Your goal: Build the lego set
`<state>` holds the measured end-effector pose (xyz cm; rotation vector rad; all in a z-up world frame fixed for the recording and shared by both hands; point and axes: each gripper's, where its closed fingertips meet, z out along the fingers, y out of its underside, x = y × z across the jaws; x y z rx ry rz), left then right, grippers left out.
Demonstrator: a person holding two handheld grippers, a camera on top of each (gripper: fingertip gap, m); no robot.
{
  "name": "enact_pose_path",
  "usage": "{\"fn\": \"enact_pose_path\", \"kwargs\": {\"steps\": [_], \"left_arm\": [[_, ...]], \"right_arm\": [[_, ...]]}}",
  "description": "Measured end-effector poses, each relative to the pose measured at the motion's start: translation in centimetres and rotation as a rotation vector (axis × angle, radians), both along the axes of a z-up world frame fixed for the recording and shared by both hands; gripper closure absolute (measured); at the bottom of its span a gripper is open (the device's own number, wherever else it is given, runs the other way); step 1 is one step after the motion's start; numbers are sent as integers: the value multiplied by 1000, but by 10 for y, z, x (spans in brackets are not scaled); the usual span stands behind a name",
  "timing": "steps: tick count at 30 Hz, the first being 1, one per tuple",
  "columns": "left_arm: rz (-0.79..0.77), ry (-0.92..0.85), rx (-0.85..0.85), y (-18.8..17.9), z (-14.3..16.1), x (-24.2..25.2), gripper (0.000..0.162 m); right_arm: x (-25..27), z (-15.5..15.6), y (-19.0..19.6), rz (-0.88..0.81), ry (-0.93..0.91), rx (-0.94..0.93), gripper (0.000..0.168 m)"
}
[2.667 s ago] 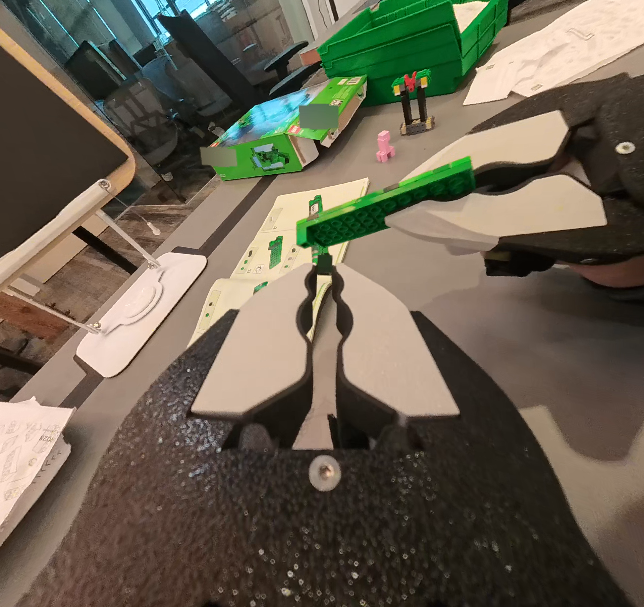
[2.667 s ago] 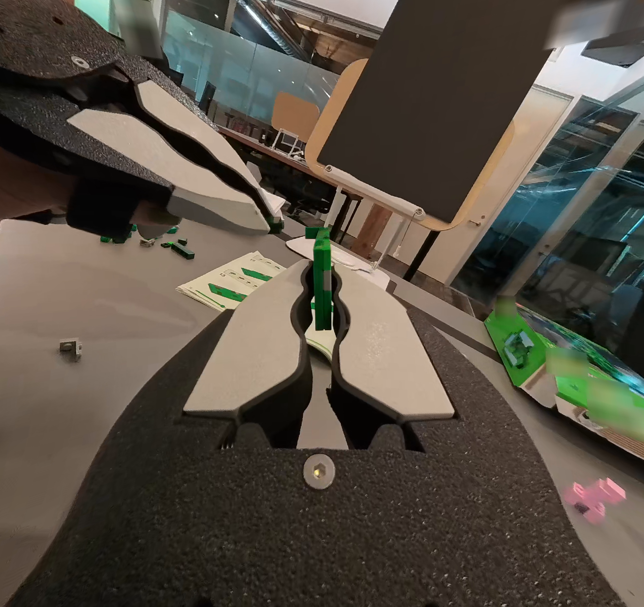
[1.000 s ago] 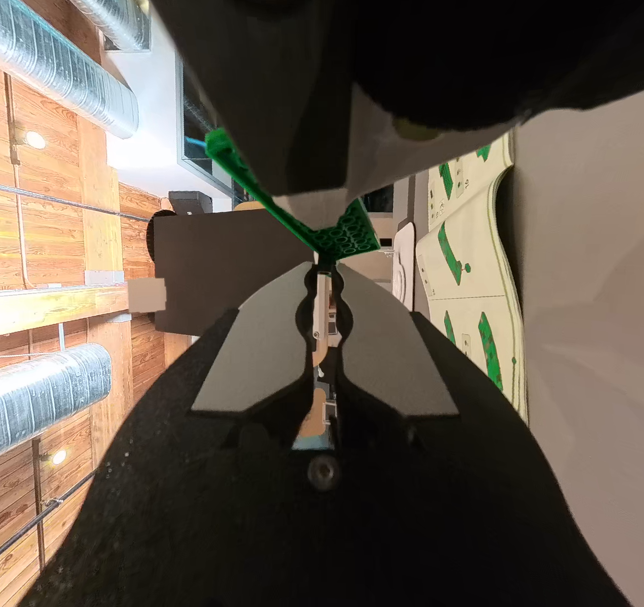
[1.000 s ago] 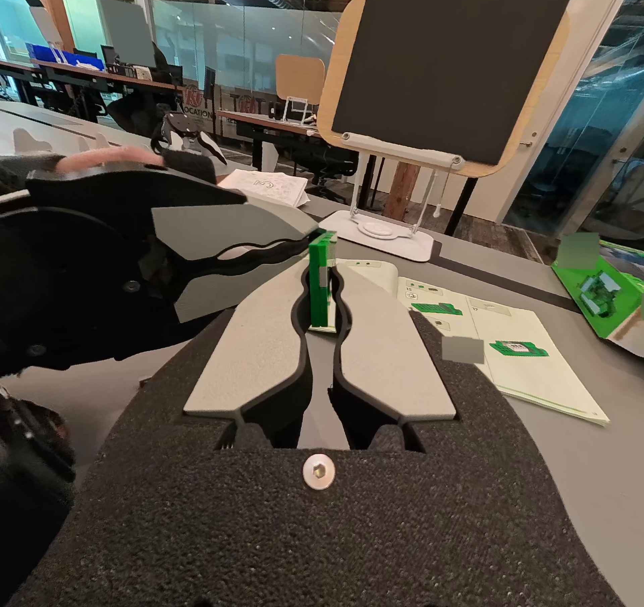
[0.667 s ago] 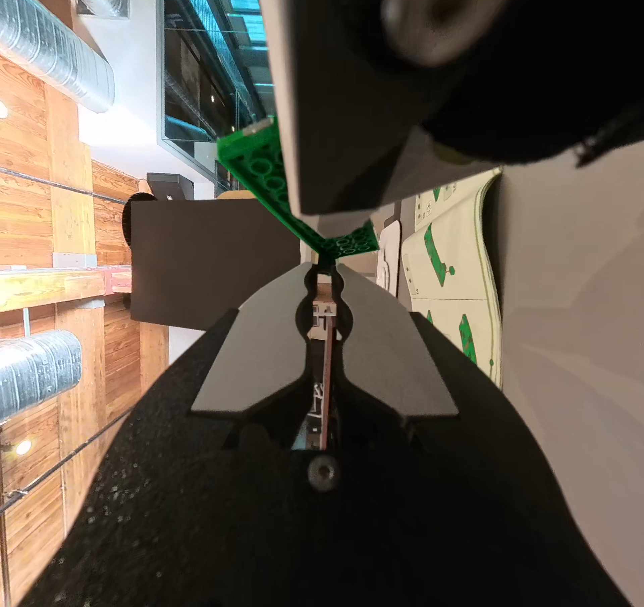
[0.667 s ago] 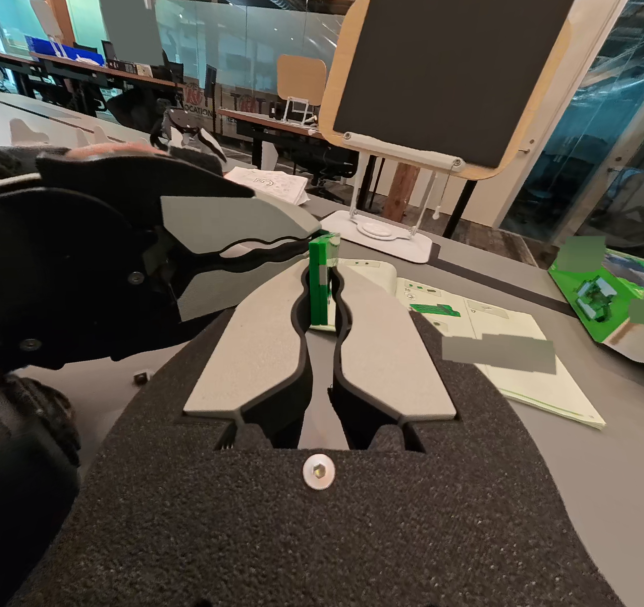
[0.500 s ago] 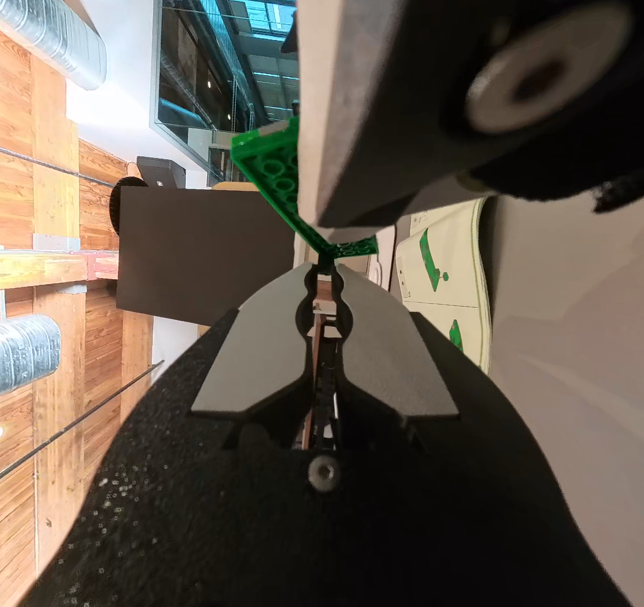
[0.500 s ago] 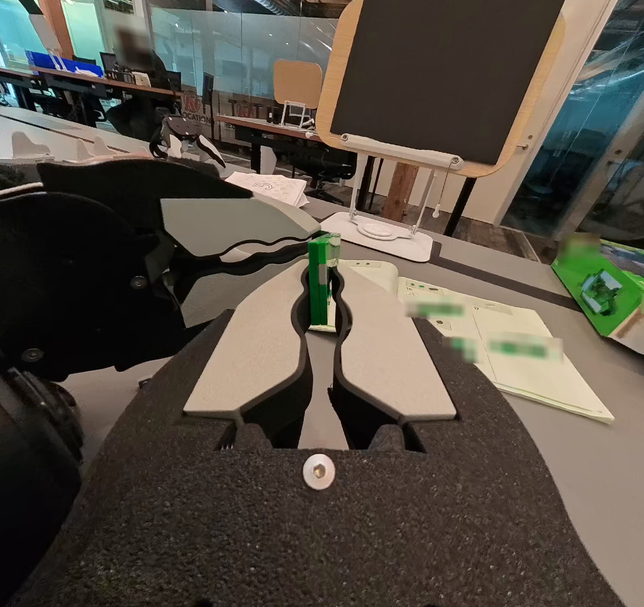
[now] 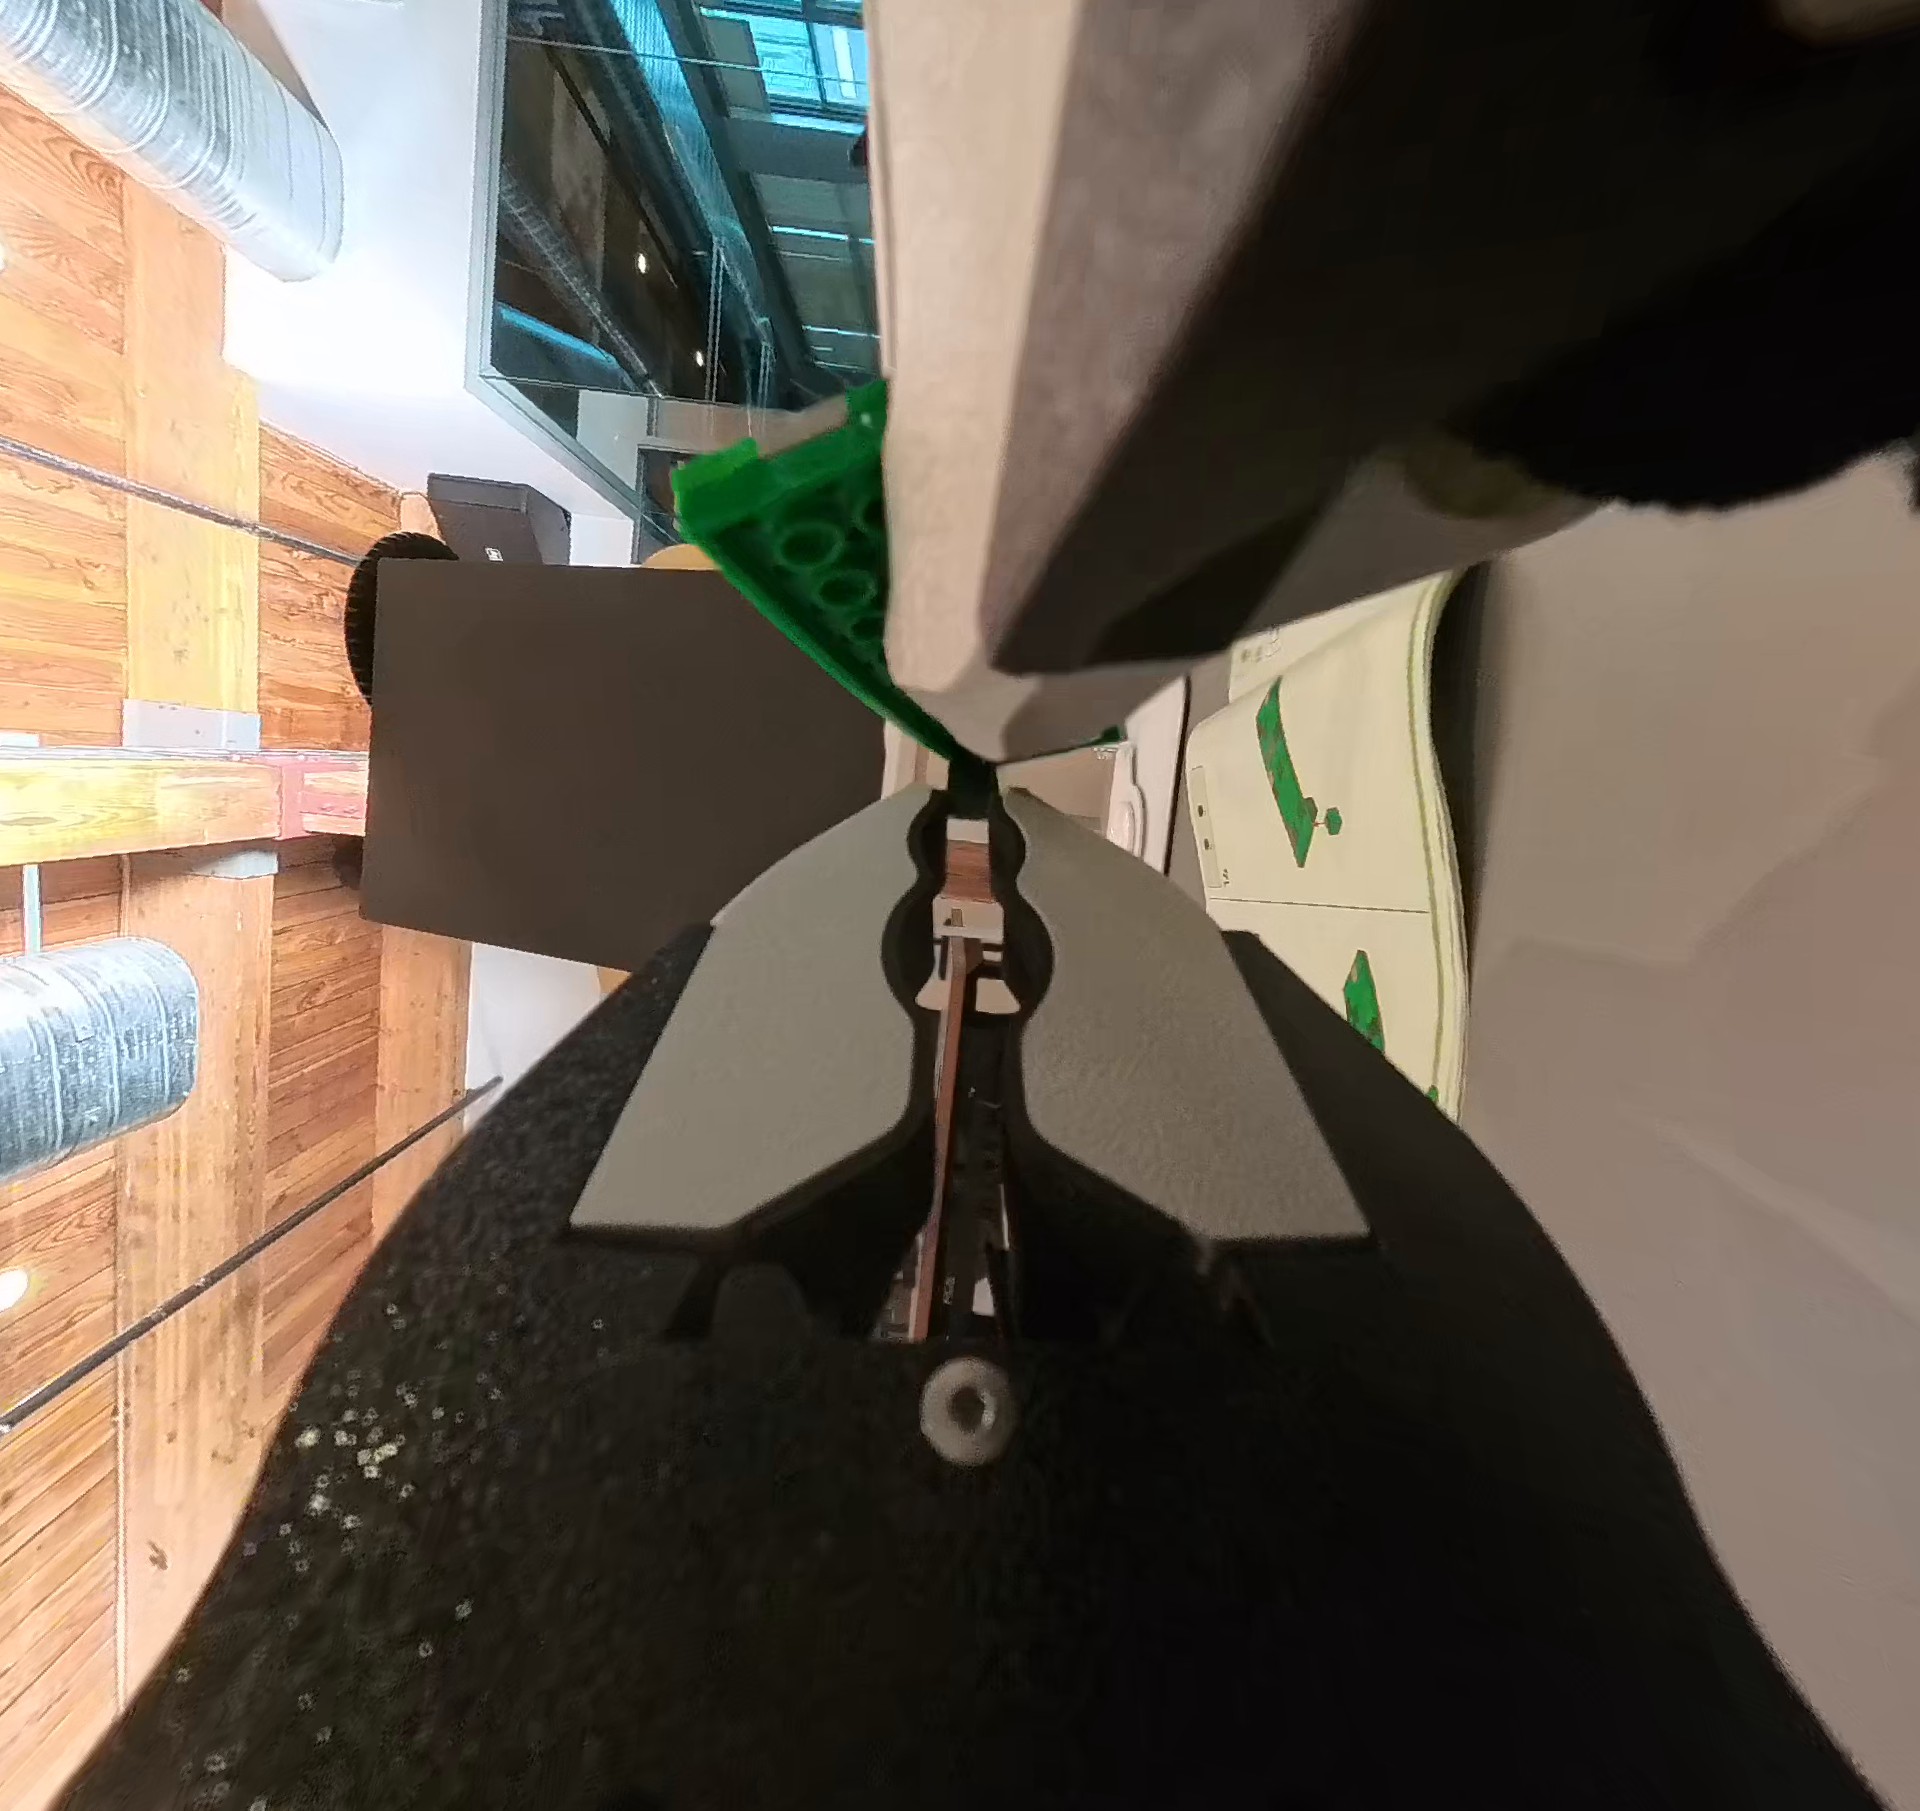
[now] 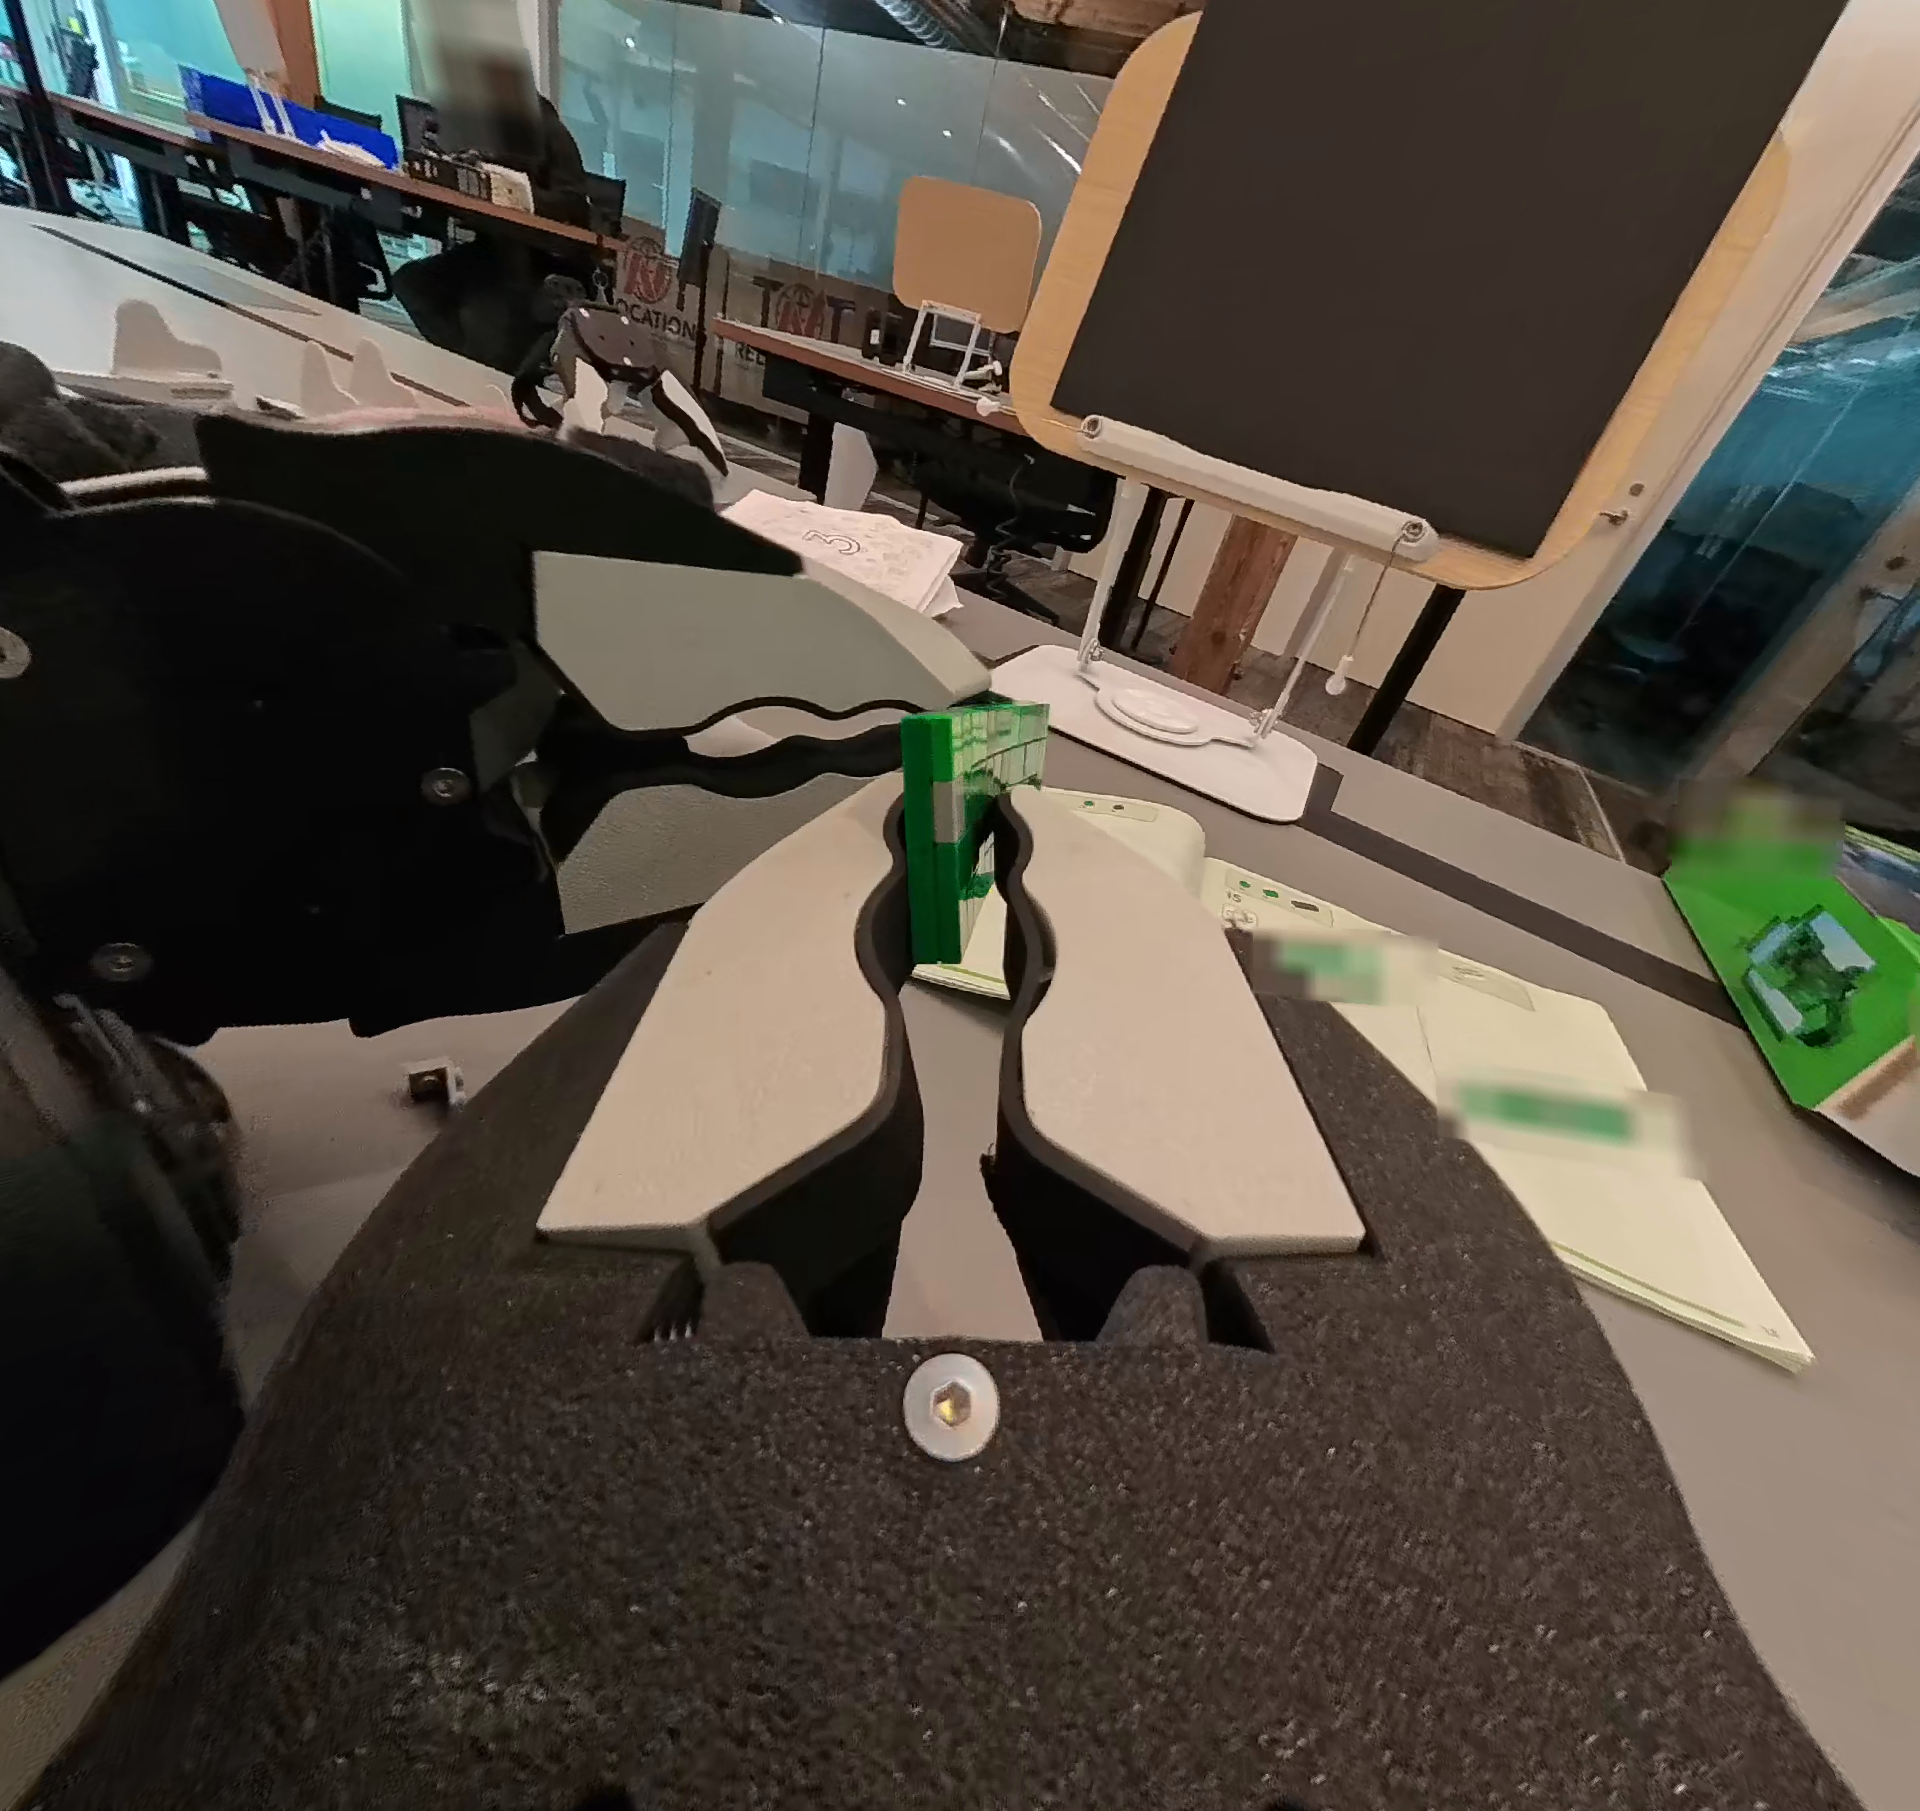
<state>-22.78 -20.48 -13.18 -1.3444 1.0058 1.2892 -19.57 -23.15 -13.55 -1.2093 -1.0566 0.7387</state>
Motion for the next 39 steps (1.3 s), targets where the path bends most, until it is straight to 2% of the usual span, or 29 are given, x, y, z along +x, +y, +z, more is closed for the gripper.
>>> {"fn": "enact_pose_path", "kwargs": {"steps": [9, 18, 30, 39], "left_arm": [[11, 0, 2, 1, -2, -1, 155], [20, -25, 0, 2, -4, -1, 155], [24, -41, -20, 2, -8, -2, 156], [4, -25, -12, -1, -8, -2, 155]], "right_arm": [[-2, -2, -2, 21, 0, -19, 156], [-1, -2, 1, 43, 60, -140, 155], [-4, -6, 0, 44, -4, -32, 154], [-2, -6, 0, 95, -6, -19, 154]]}}
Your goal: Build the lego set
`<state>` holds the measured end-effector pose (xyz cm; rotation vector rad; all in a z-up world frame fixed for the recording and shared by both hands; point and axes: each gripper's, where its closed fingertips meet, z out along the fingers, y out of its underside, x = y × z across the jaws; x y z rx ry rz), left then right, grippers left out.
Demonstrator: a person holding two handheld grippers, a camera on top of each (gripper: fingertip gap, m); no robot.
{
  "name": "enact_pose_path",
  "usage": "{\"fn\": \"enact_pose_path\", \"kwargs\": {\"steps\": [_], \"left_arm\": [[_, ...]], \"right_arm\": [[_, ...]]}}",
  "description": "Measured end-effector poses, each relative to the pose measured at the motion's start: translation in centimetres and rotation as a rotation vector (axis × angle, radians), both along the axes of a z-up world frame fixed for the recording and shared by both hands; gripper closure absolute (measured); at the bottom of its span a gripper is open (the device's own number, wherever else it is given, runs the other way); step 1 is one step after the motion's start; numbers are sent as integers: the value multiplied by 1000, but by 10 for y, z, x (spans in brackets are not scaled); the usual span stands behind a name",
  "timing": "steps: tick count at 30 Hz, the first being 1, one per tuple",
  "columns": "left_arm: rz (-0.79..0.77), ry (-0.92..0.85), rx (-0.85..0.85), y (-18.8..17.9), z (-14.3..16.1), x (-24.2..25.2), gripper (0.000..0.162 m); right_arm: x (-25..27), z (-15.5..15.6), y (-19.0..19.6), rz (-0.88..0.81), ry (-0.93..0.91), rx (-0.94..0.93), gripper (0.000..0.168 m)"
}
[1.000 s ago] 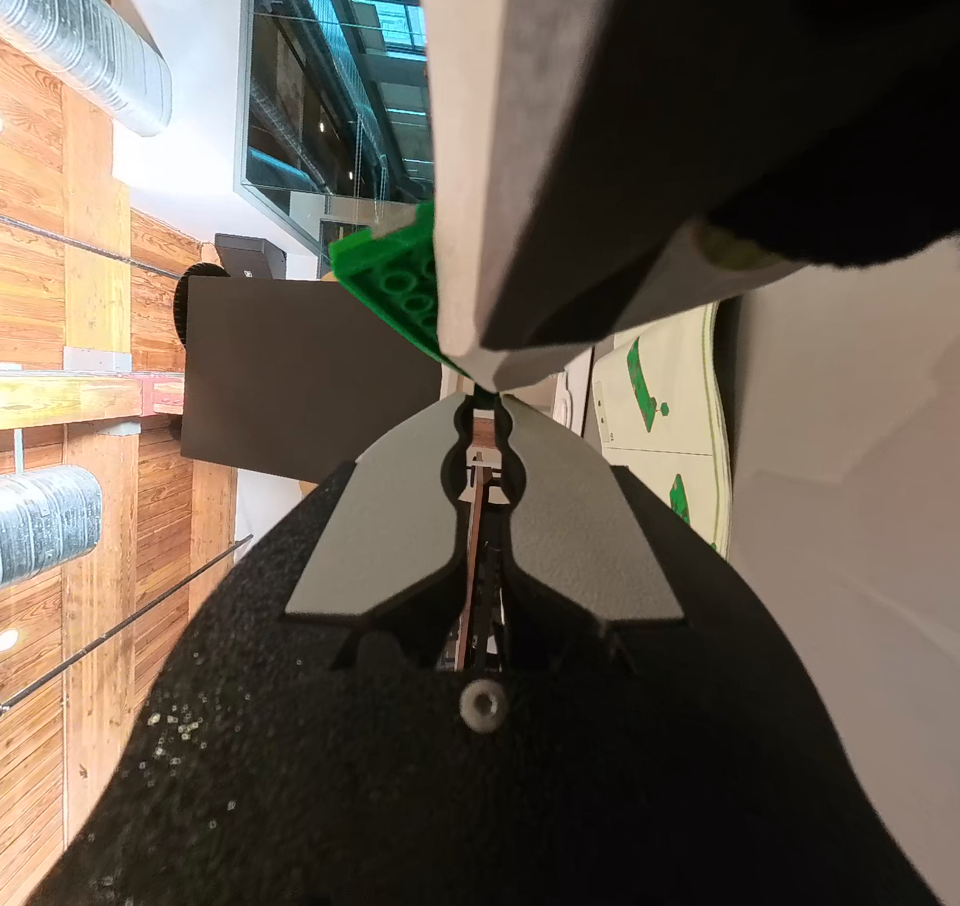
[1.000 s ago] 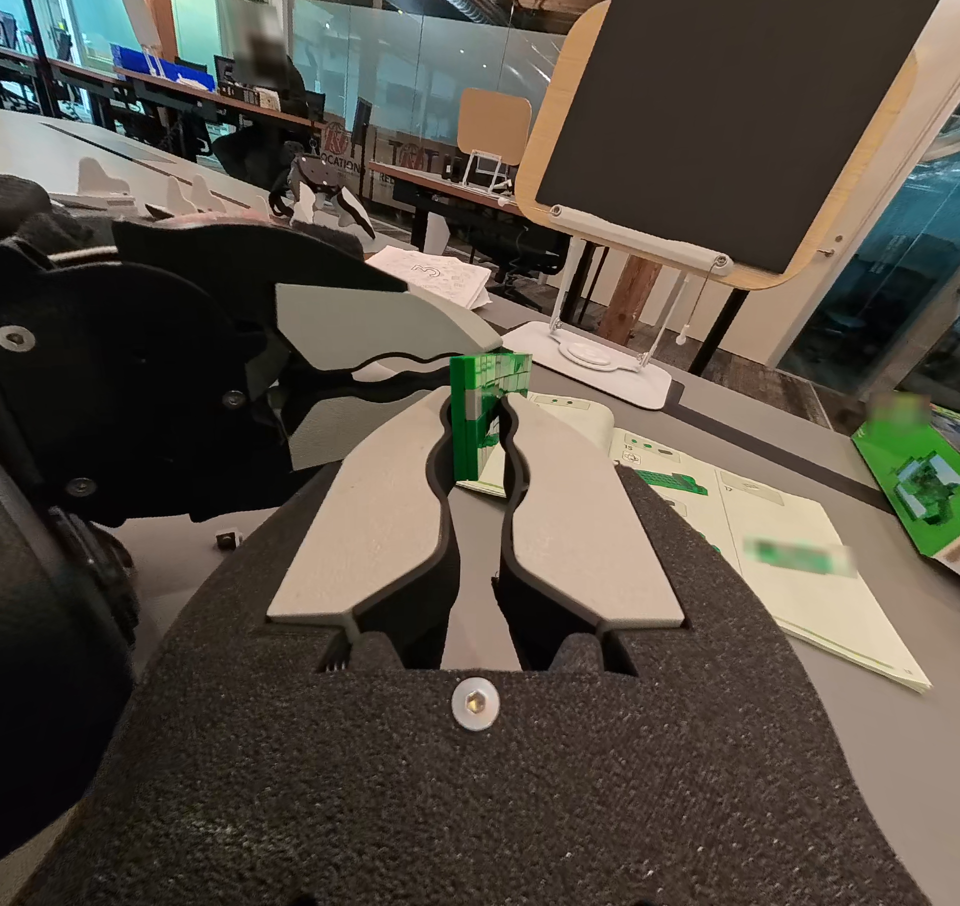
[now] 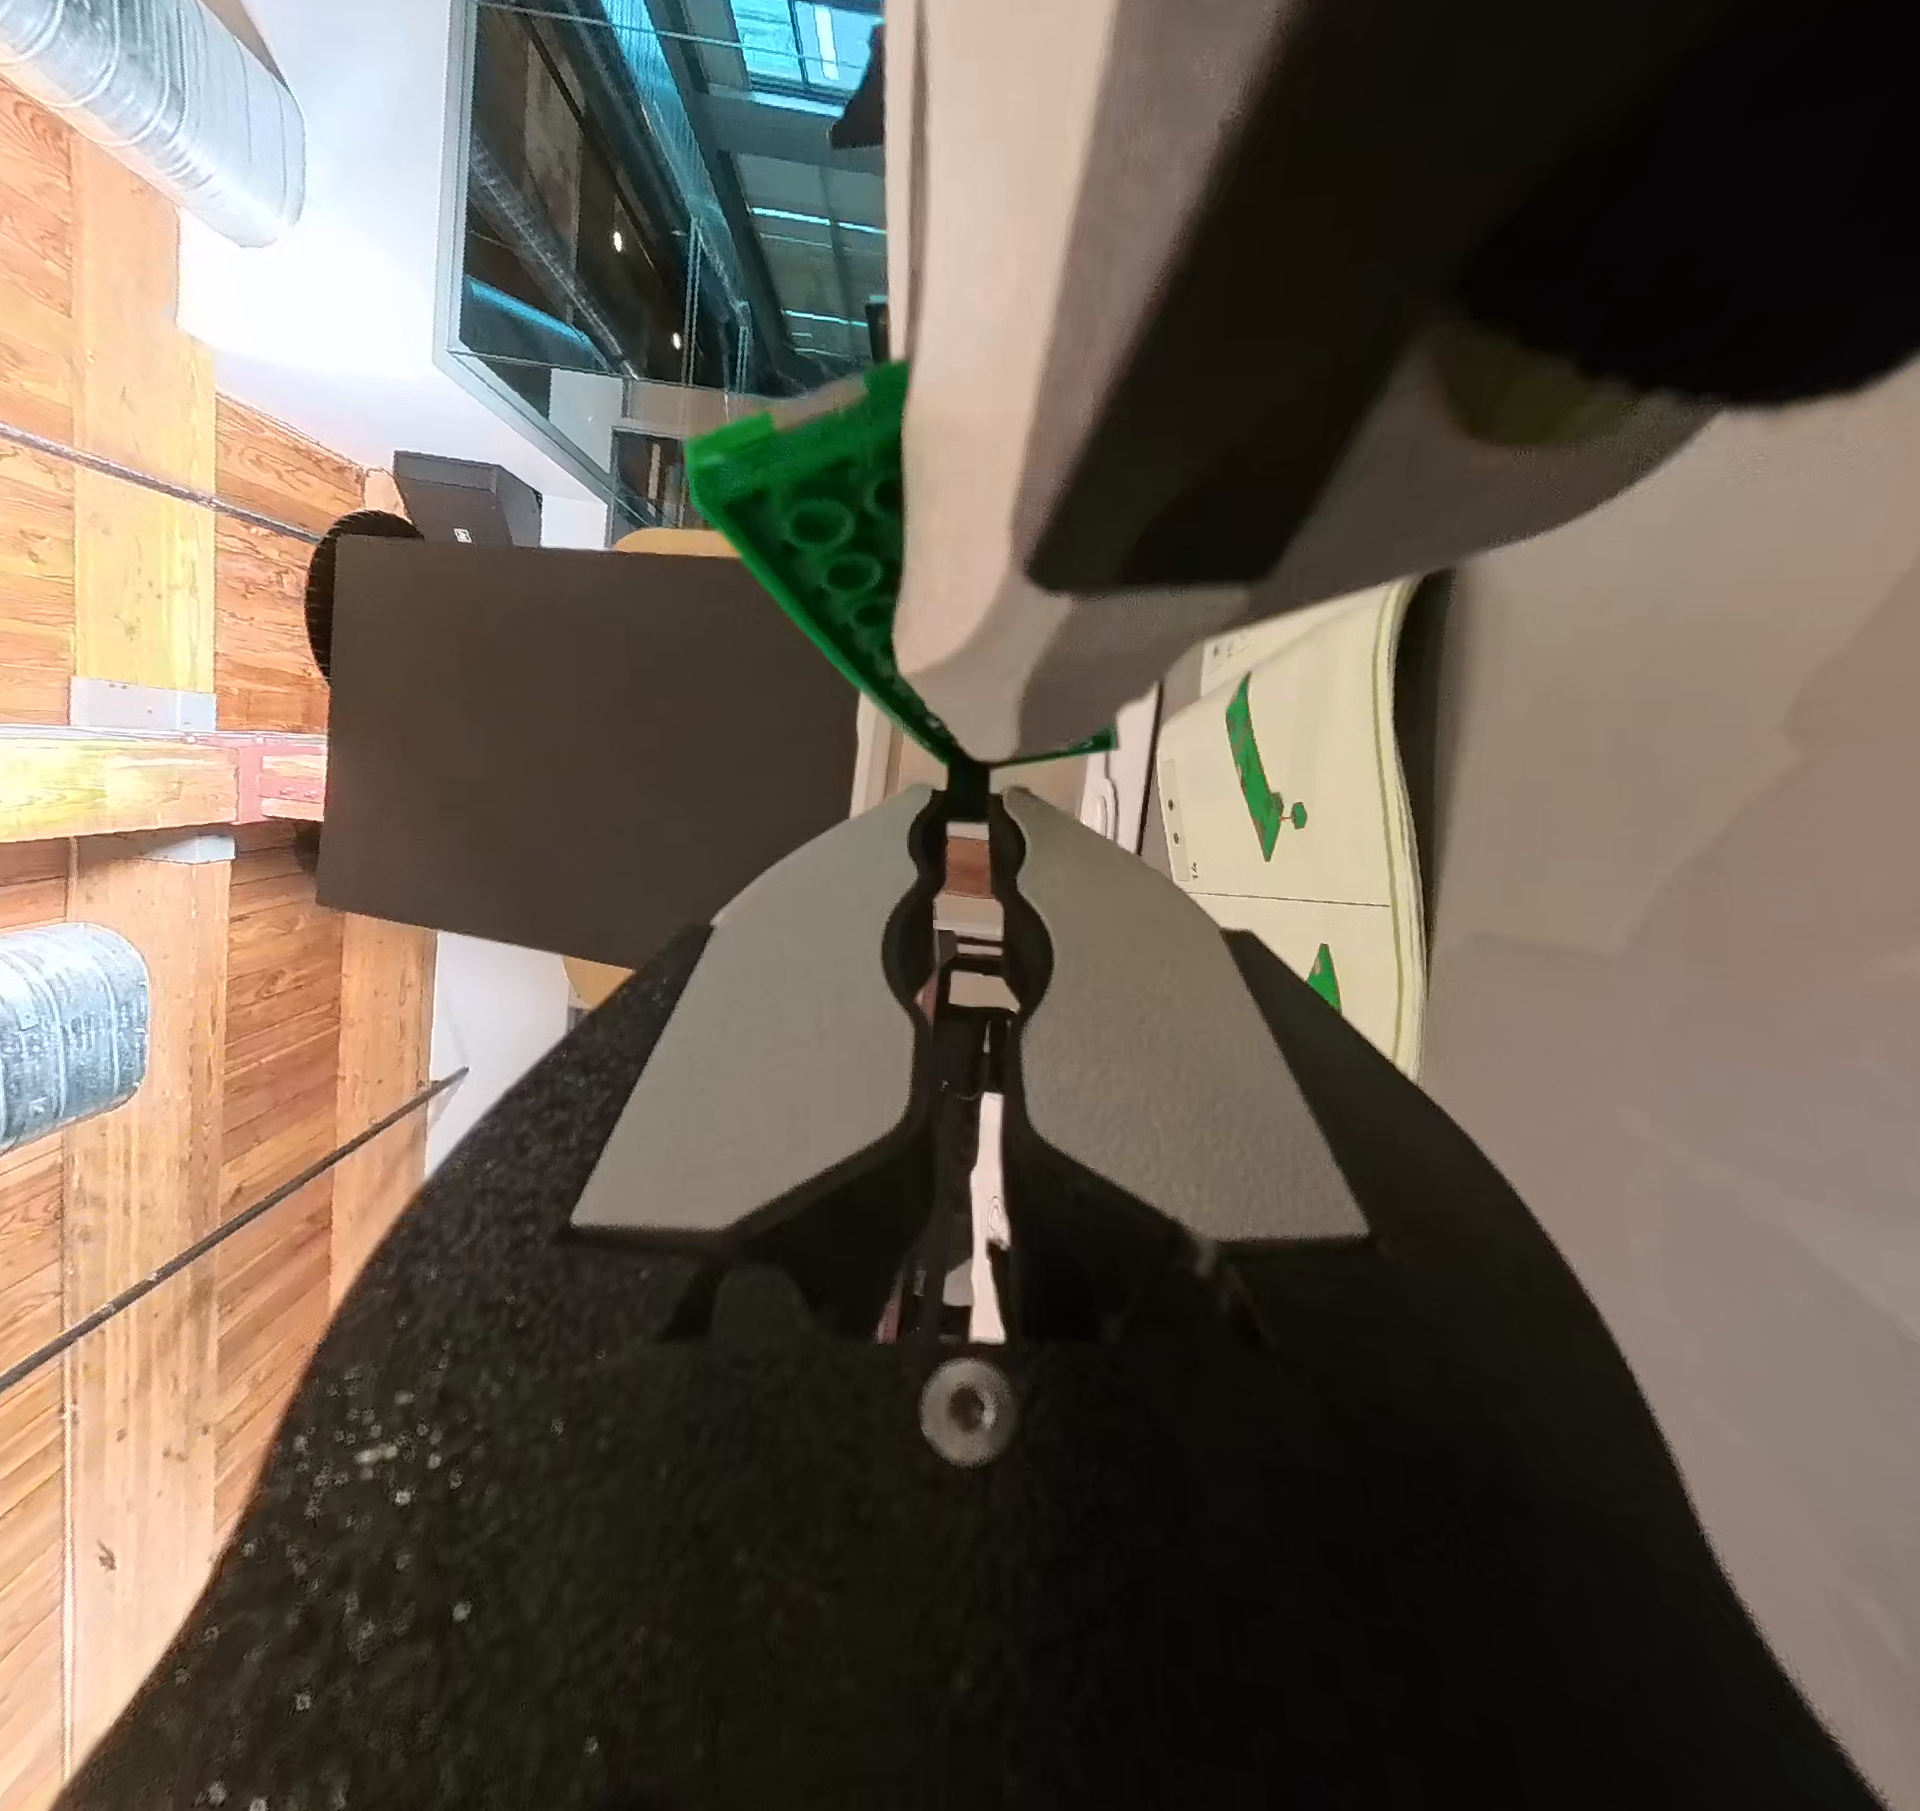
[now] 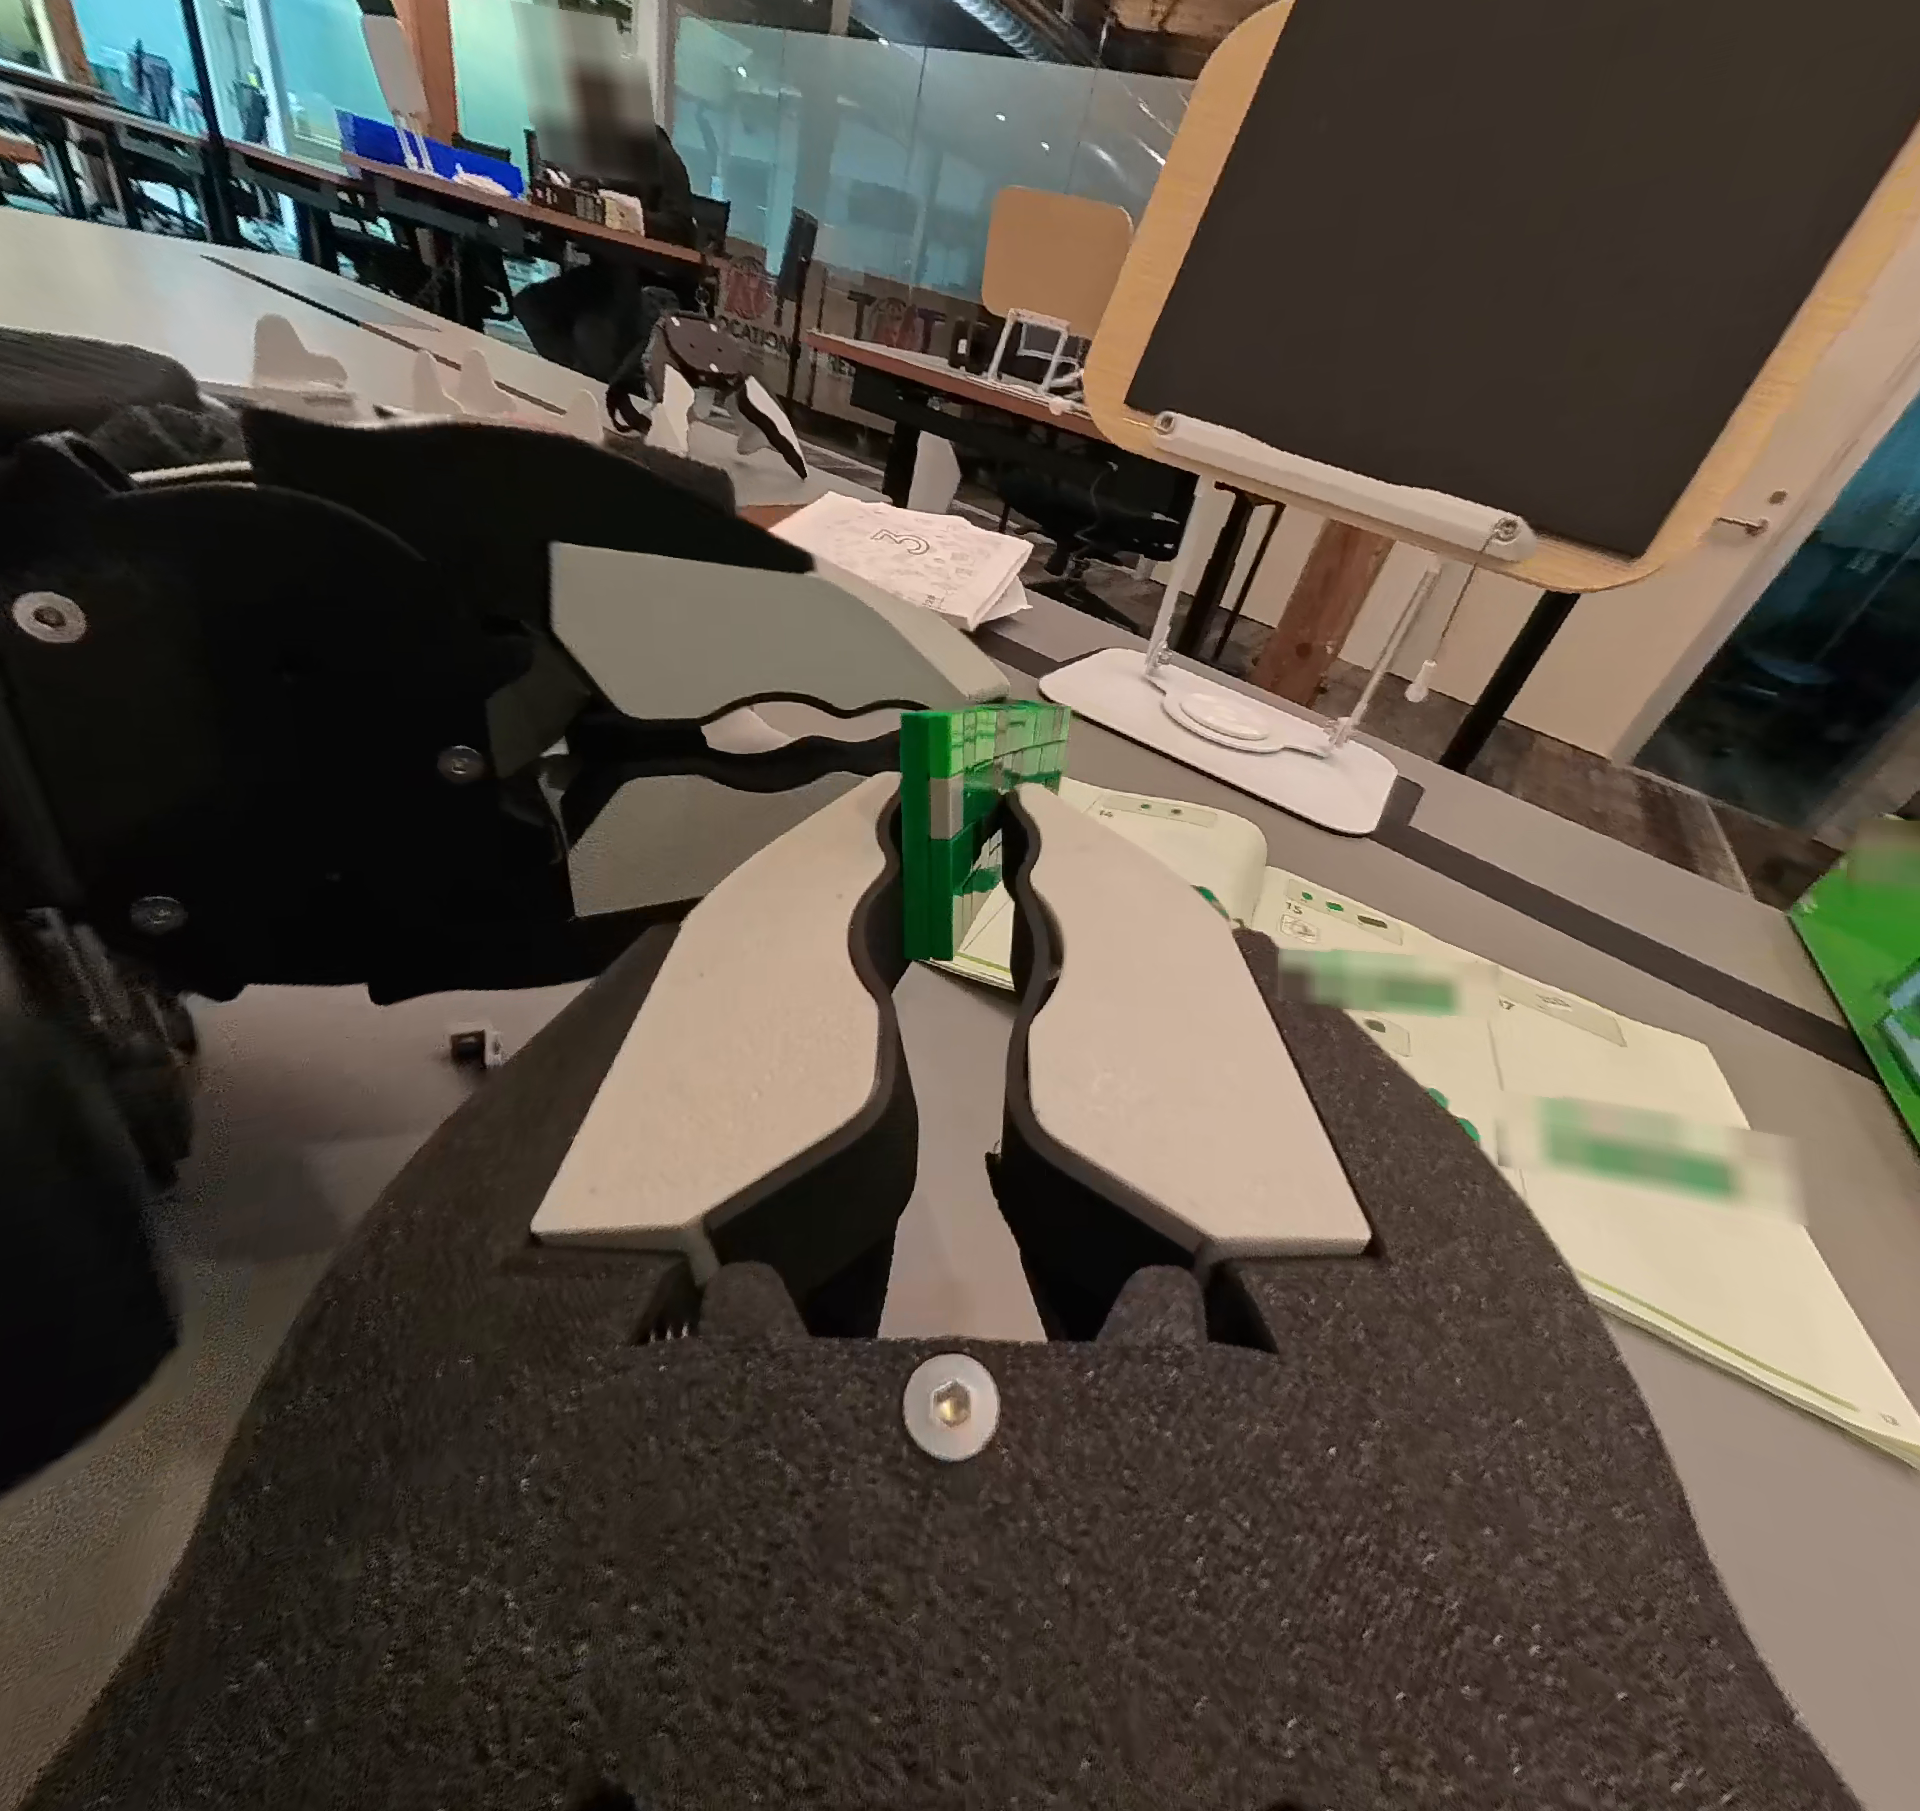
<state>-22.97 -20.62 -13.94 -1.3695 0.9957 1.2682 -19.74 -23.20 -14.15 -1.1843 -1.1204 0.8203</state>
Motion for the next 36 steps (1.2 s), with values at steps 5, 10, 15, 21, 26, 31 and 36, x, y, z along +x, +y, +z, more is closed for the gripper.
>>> {"fn": "enact_pose_path", "kwargs": {"steps": [5, 10, 15, 21, 26, 31, 36], "left_arm": [[-3, 9, 10, -1, 2, 0, 155], [-4, 24, 0, -1, -2, 2, 155], [-9, 26, -7, 0, -3, 3, 155], [-13, 20, -125, 7, -27, 7, 155], [-53, 24, -256, 13, -60, 23, 155], [-92, 13, -288, 8, -70, 31, 155], [-200, -228, -342, -10, -64, 39, 155]], "right_arm": [[1, 1, -1, -5, 9, 19, 154], [2, 0, 3, -35, 15, -2, 157], [4, -1, 5, -54, 19, 0, 157], [8, -19, 16, -138, -74, -85, 161], [16, -39, 26, -195, -156, -179, 162], [29, -48, 31, -182, -167, -240, 162], [45, -25, 30, -34, -64, -108, 162]]}}
